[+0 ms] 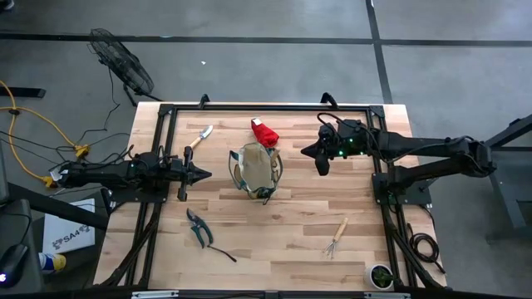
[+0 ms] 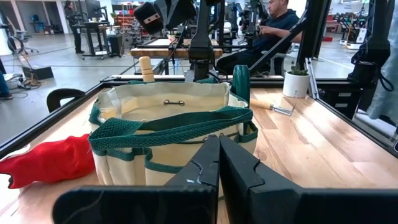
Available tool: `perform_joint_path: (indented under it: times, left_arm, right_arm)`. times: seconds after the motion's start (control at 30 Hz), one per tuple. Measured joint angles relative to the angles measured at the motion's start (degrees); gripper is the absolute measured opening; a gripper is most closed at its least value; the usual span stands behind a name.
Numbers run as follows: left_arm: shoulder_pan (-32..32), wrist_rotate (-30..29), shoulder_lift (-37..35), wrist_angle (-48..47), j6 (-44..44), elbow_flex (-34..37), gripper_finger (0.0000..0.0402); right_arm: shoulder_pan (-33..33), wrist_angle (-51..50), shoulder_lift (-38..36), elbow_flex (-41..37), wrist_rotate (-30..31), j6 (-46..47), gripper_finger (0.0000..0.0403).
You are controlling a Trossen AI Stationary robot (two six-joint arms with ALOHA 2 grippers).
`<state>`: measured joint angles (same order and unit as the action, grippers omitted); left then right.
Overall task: Pick & Place Garden tools in Gardening bag
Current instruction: Put the brown trowel into the brown gardening bag
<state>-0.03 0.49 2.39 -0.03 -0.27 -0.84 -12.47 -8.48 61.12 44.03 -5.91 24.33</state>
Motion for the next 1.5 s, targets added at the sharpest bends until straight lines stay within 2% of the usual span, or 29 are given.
perform_joint_path:
  times: [0.13,0.2,0.3,0.5,0.67,0.83,1.07,1.2,1.33,1.4,1.5]
  left_arm:
    - [0.0,-1.3,0.0,0.2,-0.5,0.0,0.0001]
    - [0.0,-3.2,0.0,2.3,-3.9,-0.1,0.0001]
    - [0.0,-10.3,0.0,1.6,-10.6,-2.1,0.0001]
    - [0.1,-27.1,0.0,1.6,-16.6,-9.4,0.0000]
    - [0.0,-33.5,2.9,-2.2,-17.7,-15.6,0.0000]
    - [0.0,-36.3,9.8,-12.5,-24.0,-21.8,0.0000]
    - [0.0,-41.3,24.7,-23.4,-30.6,-30.3,0.0008]
    - [0.6,-42.0,31.8,-32.6,-34.6,-36.1,0.0041]
    - [4.4,-40.2,38.1,-45.8,-43.0,-42.2,0.0091]
    - [7.3,-36.7,41.1,-51.6,-46.7,-45.1,0.0114]
    - [13.1,-28.5,45.3,-58.0,-47.9,-48.3,0.0142]
  right_arm:
    - [0.1,0.0,0.0,0.0,0.0,0.0,0.0003]
    - [0.2,0.0,0.0,0.0,0.0,0.1,0.0003]
    - [0.2,0.0,0.0,0.0,0.0,0.1,0.0003]
    - [0.2,0.0,0.0,0.0,0.0,0.1,0.0003]
    - [0.2,0.1,0.0,0.0,0.0,0.1,0.0003]
    - [0.2,0.0,0.0,0.0,-0.1,0.0,0.0003]
    - [0.2,-0.4,0.0,0.0,-0.2,-0.1,0.0003]
    - [0.1,-1.7,0.0,0.0,-0.2,-0.1,0.0003]
    - [0.1,-2.9,0.0,0.0,-0.2,-0.1,0.0003]
    - [0.1,-3.6,0.0,0.0,-0.2,-0.1,0.0003]
    - [0.1,-4.5,0.0,0.0,-0.2,-0.4,0.0003]
